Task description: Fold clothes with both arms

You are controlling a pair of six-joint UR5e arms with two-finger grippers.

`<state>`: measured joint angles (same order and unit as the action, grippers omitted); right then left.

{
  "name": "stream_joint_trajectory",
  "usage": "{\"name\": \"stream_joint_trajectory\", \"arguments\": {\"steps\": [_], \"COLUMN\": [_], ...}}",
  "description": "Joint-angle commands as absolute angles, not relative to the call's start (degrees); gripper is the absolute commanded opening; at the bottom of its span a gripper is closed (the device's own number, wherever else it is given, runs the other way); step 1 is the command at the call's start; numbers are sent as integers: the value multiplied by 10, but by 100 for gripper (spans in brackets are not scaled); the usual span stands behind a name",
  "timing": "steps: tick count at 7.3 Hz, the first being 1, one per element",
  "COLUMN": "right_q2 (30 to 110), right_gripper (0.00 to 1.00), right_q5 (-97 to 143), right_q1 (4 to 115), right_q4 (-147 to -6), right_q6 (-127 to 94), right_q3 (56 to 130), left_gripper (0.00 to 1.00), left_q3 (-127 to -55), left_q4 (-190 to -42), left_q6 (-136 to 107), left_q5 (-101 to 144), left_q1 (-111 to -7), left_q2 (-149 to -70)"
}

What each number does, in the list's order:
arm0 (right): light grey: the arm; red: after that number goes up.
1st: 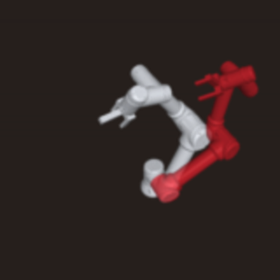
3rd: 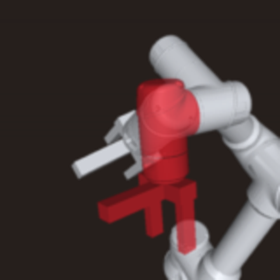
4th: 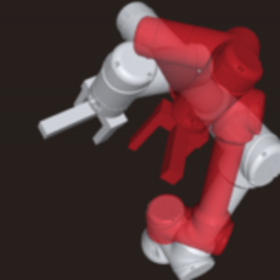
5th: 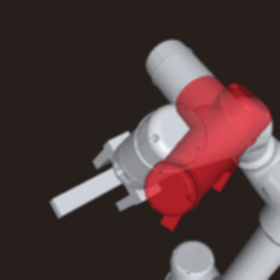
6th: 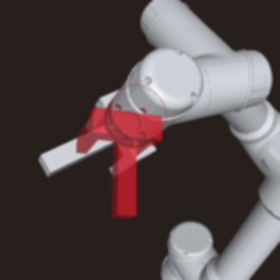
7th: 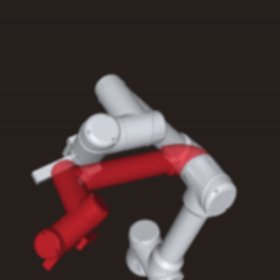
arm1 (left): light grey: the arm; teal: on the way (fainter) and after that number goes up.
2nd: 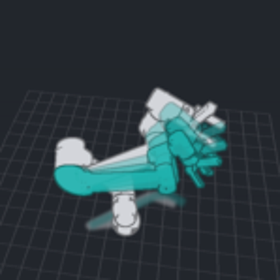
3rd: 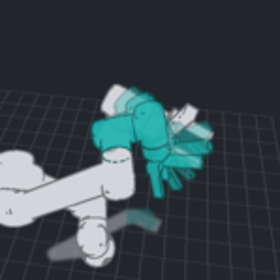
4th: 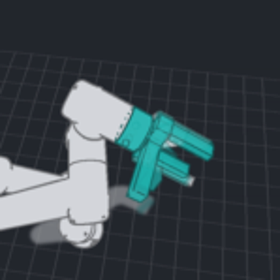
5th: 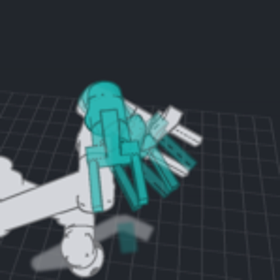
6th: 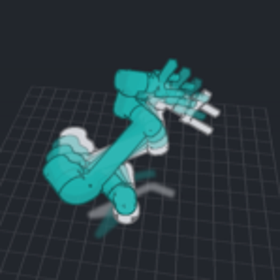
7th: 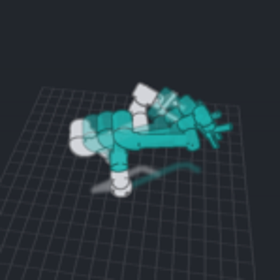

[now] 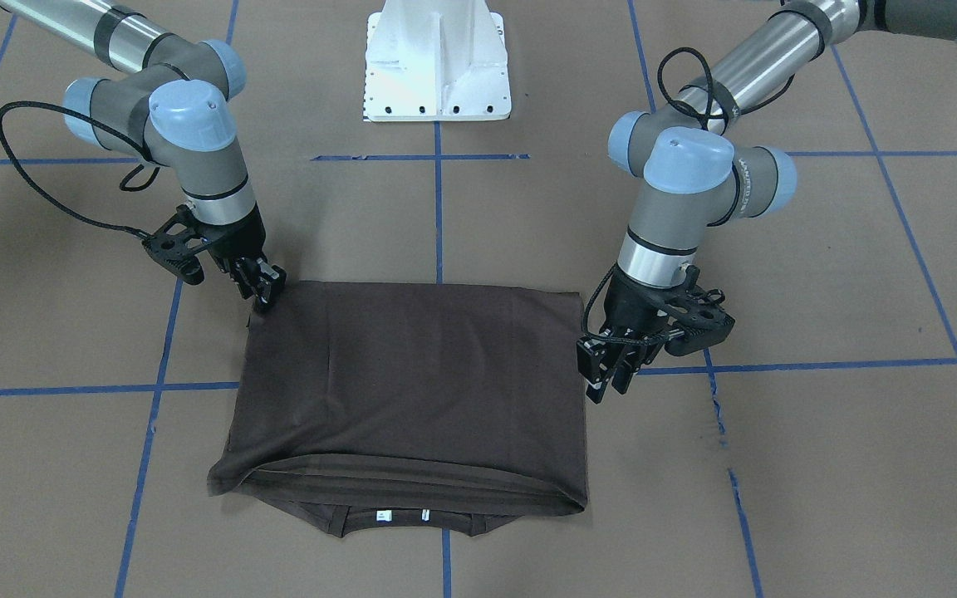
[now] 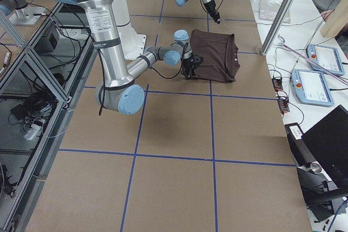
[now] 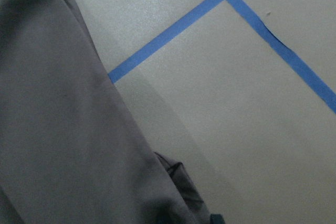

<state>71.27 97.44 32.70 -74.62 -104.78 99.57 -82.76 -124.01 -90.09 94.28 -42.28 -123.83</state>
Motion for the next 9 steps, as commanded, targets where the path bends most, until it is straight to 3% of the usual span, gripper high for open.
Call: {"name": "stream_joint_trajectory", "arguments": {"steps": [1,2,3,6,8,9], "right_q2": [713,712,728,888,917,919], "right_gripper": [0,0,0,0,0,10], "right_q5": [975,975,981,993,993,993], "right_q1": [327,327,331,213,72,34], "right_q4": [-746,-746,-752,-754,-755,-755], "right_q6": [-1047,-1047,-1048,-1088,-1119,-1120], "right_q3": [998,1011,1075,1312,1343,1351], "left_gripper": [50,50,50,50,50,50], "left_q3": [-828,-829,-830,-833,-838,-841], "left_q4": [-1240,-1240,-1240,-1238,-1237,-1237], "left_q6": [-901,-902,-905,-922,-925,-926], "left_q5": [942,942,942,944,947,948], "left_q1": [-423,-423,-423,-423,-423,-423], "left_q2": [-1237,-1235,-1235,-1236,-1236,-1236]}}
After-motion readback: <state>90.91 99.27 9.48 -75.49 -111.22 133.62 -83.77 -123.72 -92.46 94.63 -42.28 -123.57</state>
